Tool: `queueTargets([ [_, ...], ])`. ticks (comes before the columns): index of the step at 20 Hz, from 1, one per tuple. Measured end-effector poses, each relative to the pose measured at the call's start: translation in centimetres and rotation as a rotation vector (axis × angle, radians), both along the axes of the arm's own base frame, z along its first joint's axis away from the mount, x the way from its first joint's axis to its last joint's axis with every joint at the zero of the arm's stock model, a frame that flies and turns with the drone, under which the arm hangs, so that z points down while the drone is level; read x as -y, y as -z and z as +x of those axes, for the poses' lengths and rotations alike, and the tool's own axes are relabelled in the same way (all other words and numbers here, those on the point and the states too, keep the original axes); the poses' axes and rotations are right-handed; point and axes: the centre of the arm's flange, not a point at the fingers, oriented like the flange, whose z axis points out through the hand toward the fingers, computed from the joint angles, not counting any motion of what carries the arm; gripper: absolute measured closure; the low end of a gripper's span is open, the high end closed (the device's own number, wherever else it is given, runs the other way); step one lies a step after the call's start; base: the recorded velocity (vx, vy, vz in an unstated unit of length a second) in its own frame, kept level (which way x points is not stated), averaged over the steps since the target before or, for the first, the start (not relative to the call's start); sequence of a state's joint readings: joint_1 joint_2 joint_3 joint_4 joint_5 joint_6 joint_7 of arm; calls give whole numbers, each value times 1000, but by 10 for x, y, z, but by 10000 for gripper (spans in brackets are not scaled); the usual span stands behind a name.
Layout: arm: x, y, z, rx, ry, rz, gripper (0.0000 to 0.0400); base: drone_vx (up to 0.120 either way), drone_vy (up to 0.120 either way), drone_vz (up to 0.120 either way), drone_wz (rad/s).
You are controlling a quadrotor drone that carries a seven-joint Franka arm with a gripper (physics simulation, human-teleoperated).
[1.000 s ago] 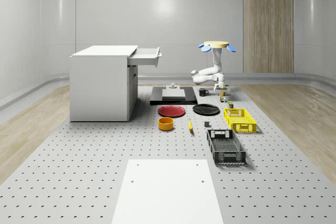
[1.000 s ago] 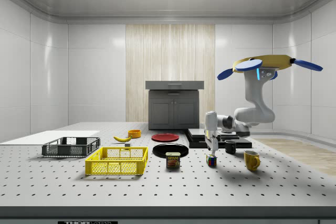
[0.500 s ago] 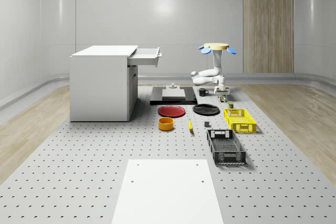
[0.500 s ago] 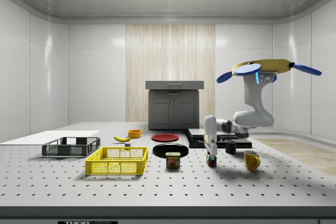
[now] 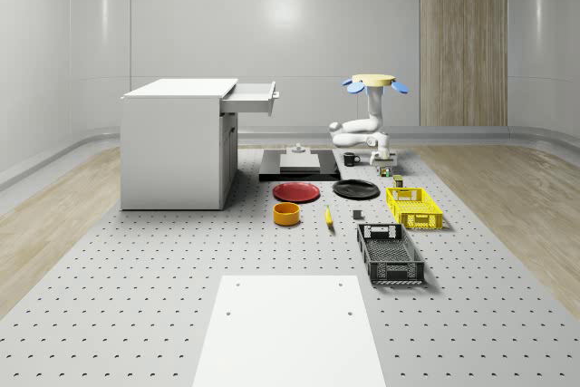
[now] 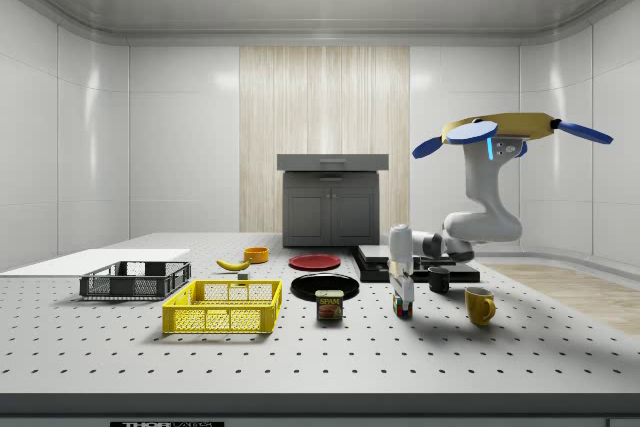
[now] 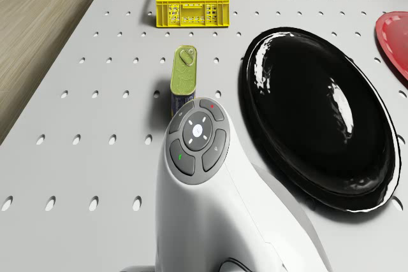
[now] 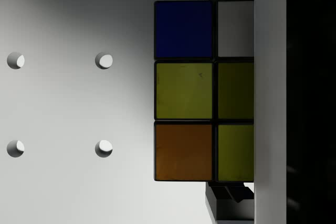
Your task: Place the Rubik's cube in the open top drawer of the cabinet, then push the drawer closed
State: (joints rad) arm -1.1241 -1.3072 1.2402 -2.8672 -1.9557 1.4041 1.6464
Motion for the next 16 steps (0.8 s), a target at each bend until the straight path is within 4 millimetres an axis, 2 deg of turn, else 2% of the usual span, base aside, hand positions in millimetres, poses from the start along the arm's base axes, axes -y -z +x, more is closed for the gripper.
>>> queueTargets([
  [3, 0, -3, 0, 0, 0, 0, 42, 0, 0, 0, 0],
  [6, 0, -4, 0, 0, 0, 0, 60, 0, 0, 0, 0],
  [11, 0, -5, 0, 0, 0, 0, 69, 0, 0, 0, 0],
  [16, 0, 8, 0, 0, -1, 2, 75, 0, 0, 0, 0],
])
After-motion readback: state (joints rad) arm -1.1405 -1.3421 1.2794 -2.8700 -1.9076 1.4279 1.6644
